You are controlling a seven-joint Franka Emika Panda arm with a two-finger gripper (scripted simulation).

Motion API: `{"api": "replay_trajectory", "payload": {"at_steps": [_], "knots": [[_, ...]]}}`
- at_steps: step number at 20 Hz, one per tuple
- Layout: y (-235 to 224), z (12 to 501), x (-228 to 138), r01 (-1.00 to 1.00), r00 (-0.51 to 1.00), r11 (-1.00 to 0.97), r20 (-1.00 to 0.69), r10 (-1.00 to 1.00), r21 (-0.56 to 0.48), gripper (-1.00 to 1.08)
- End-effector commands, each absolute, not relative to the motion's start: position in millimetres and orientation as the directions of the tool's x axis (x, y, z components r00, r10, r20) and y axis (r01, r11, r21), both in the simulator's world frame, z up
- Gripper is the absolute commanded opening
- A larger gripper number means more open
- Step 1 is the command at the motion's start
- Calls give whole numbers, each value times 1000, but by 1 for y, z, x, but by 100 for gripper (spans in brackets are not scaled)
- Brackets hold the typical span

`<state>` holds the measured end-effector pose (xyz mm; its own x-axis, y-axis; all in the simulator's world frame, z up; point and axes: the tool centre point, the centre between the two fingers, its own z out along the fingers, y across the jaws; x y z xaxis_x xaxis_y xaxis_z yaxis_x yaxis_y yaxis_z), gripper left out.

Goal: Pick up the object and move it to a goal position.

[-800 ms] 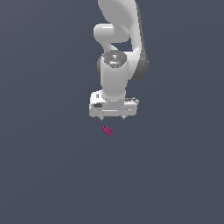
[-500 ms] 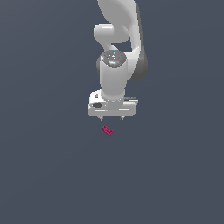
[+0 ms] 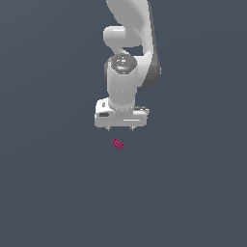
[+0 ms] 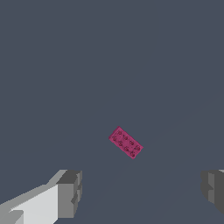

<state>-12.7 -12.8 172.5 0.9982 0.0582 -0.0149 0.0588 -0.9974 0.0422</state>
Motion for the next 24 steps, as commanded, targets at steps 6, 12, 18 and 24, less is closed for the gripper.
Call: {"api": "replay_trajectory", "payload": {"at_steps": [6,12,18,24], "knots": [[-14,165,-13,110,994,-993,-17,110,41,100],[-17,153,-14,204,979,-978,-20,203,38,100],[-20,134,-16,340,940,-940,-23,339,32,100],[-23,114,-19,482,876,-876,-22,481,23,100]]}}
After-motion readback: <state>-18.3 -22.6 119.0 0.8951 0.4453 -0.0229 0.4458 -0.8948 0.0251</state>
